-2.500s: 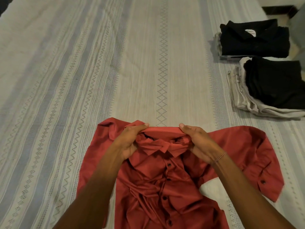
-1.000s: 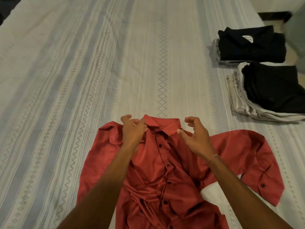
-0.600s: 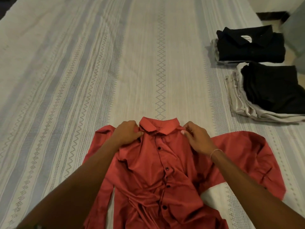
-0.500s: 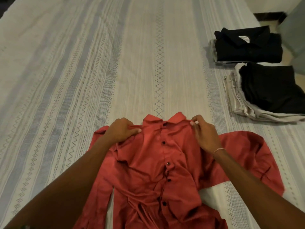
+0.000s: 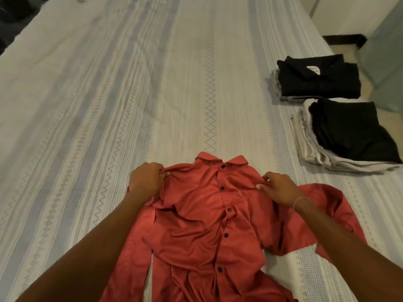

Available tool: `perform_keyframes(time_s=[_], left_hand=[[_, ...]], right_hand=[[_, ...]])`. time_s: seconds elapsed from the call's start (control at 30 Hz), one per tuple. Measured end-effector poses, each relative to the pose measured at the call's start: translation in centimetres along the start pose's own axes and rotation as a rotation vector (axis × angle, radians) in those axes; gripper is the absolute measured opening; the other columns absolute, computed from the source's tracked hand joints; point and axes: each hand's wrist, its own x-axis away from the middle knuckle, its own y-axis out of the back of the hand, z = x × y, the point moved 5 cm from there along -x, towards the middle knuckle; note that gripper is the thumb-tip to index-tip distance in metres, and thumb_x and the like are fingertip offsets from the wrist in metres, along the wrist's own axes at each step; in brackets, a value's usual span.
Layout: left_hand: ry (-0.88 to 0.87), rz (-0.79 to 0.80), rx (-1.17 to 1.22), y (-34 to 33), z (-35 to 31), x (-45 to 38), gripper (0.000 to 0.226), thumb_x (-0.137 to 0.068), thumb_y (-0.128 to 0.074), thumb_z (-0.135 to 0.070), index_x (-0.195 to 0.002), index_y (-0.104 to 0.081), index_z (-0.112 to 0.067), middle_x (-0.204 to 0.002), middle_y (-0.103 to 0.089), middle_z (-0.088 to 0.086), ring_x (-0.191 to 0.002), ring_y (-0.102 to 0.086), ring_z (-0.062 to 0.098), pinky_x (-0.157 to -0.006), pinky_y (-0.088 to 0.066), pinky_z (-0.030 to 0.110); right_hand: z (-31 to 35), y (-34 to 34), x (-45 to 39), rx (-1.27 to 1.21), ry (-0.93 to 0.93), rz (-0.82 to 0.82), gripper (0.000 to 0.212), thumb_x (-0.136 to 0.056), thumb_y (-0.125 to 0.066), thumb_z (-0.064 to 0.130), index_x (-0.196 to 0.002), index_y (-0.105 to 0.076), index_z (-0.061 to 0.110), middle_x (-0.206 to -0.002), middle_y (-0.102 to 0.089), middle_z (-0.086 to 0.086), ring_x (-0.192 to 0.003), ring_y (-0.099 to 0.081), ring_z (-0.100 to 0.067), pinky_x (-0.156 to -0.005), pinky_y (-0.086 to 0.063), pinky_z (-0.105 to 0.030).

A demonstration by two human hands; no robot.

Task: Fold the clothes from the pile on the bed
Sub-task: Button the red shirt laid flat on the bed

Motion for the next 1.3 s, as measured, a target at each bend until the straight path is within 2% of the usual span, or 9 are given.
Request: perform_keyframes(time_s=[0.17, 0.27, 0.37, 0.47, 0.57, 0.73, 0.97, 1.1, 1.3], left_hand=[[-0.059, -0.228, 0.05, 1.4, -7.5, 2.3, 0.023, -0.094, -0.062, -0.031, -0.089, -0.064, -0.008, -0.085, -0.065, 0.009, -0.082, -0.058, 0.025, -0.071, -0.049, 0.042], [0.124, 0.269, 0.753, -1.5, -12.7, 4.2, 0.06, -0.086, -0.066, -0.064, -0.058, -0.056, -0.011, -0.053, -0.057, 0.001, -0.05, -0.055, 0.014, -0.053, -0.052, 0.033], [0.428, 0.472, 1.02, -3.7, -13.3, 5.5, 0.046, -0.079, -0.078, -0.057, -0.075, -0.067, -0.012, -0.066, -0.068, 0.001, -0.058, -0.064, 0.014, -0.057, -0.059, 0.036], [0.589, 0.504, 1.134, -4.1, -10.5, 6.1, 0.027, -0.098, -0.065, -0.027, -0.107, -0.065, -0.002, -0.084, -0.067, 0.009, -0.069, -0.064, 0.018, -0.05, -0.053, 0.031], [0.639, 0.344, 1.188, -3.4, -5.9, 6.3, 0.019, -0.106, -0.048, -0.017, -0.107, -0.059, -0.002, -0.094, -0.056, 0.012, -0.085, -0.06, 0.026, -0.043, -0.054, 0.033], [0.529, 0.011, 1.004, -0.8, 2.5, 7.0, 0.035, -0.109, -0.038, -0.024, -0.126, -0.062, -0.005, -0.123, -0.064, 0.01, -0.104, -0.061, 0.022, -0.093, -0.049, 0.034], [0.564, 0.061, 0.677, -1.1, 13.3, 10.3, 0.027, -0.091, -0.069, -0.018, -0.103, -0.05, -0.003, -0.092, -0.059, 0.008, -0.083, -0.06, 0.025, -0.064, -0.043, 0.03], [0.644, -0.085, 0.417, -0.6, 16.0, 12.0, 0.013, -0.087, -0.07, -0.013, -0.087, -0.068, 0.0, -0.085, -0.07, 0.018, -0.083, -0.066, 0.038, -0.074, -0.054, 0.042], [0.991, -0.224, 0.946, -0.3, 16.0, 13.6, 0.026, -0.096, -0.058, -0.008, -0.078, -0.072, -0.02, -0.09, -0.072, 0.019, -0.074, -0.071, 0.034, -0.071, -0.062, 0.05]], right_hand=[[5.2, 0.4, 2.1, -0.375, 0.039, 0.009, 0.044, -0.103, -0.052, 0.04, -0.067, -0.049, 0.015, -0.06, -0.049, 0.003, -0.059, -0.044, -0.013, -0.06, -0.034, -0.032], [10.1, -2.2, 4.2, -0.995, -0.09, 0.35, 0.031, -0.105, -0.039, 0.005, -0.096, -0.068, -0.001, -0.092, -0.07, -0.016, -0.086, -0.062, -0.03, -0.083, -0.05, -0.039], [13.3, -3.9, 6.7, -1.264, -0.113, 0.736, 0.043, -0.096, -0.03, -0.013, -0.127, -0.057, -0.002, -0.118, -0.07, -0.022, -0.114, -0.066, -0.033, -0.102, -0.051, -0.04], [13.3, -3.5, 6.7, -1.076, -0.065, 0.902, 0.041, -0.101, -0.042, -0.005, -0.134, -0.056, 0.014, -0.133, -0.061, -0.023, -0.121, -0.063, -0.031, -0.103, -0.052, -0.036], [12.3, -2.2, 2.0, -0.504, 0.023, 0.513, 0.023, -0.092, -0.057, -0.004, -0.1, -0.074, 0.01, -0.106, -0.076, -0.014, -0.091, -0.073, -0.022, -0.079, -0.056, -0.027], [14.6, -3.5, -4.4, 0.047, 0.18, 0.131, 0.037, -0.095, -0.058, 0.013, -0.131, -0.063, 0.016, -0.131, -0.061, -0.012, -0.121, -0.058, -0.03, -0.103, -0.046, -0.036], [24.4, -11.8, -7.5, 0.175, 0.515, 0.227, 0.047, -0.095, -0.058, 0.029, -0.142, -0.052, 0.03, -0.153, -0.039, -0.01, -0.137, -0.038, -0.038, -0.109, -0.037, -0.05], [27.9, -13.8, -6.7, -0.051, 0.619, 0.253, 0.078, -0.091, -0.056, 0.005, -0.158, -0.023, 0.027, -0.15, -0.047, -0.007, -0.125, -0.05, -0.032, -0.104, -0.044, -0.046], [29.9, -15.3, -5.3, -0.369, 0.391, 0.439, 0.053, -0.09, -0.057, -0.007, -0.138, -0.037, -0.002, -0.095, -0.06, -0.002, -0.081, -0.058, -0.014, -0.07, -0.047, -0.019]])
